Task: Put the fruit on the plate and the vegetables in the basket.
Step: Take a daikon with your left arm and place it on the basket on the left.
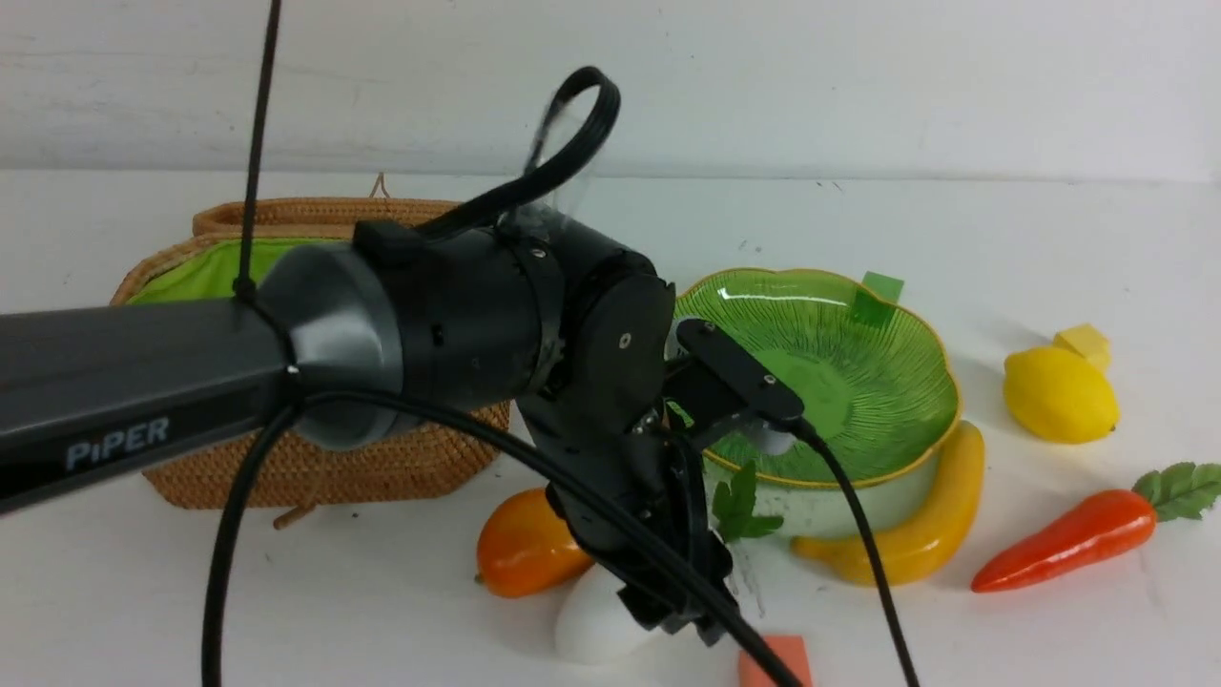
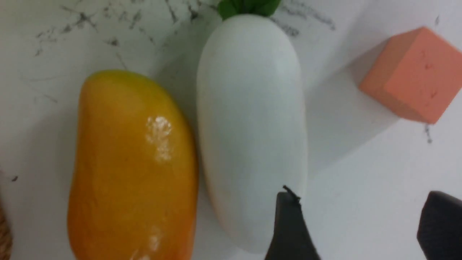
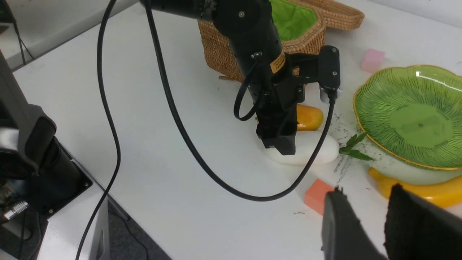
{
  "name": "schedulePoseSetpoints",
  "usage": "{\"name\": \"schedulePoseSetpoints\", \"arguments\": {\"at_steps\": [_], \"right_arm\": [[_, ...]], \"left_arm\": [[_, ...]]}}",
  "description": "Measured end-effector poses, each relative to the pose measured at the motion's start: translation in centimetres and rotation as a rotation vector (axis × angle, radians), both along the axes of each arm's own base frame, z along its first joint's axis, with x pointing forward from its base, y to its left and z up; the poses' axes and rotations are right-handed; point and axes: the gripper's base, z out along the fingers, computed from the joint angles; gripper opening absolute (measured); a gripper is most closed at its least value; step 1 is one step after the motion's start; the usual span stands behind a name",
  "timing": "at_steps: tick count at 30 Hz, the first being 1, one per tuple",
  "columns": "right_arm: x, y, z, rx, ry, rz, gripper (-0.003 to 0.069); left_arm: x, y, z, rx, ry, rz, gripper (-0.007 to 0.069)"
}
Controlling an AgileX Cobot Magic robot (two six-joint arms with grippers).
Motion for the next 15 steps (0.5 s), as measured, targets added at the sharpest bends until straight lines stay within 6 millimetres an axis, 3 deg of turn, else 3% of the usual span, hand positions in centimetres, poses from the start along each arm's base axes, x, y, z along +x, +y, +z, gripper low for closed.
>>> {"name": "schedulePoseSetpoints", "arguments": {"at_steps": [15], "right_arm": [[0.0,0.0,0.0,-0.003,-0.001,-0.003,0.0212]], "left_arm": [[1.7,-0.7,-3.5,0.077,-0.054,-0.035,0.0449]]}}
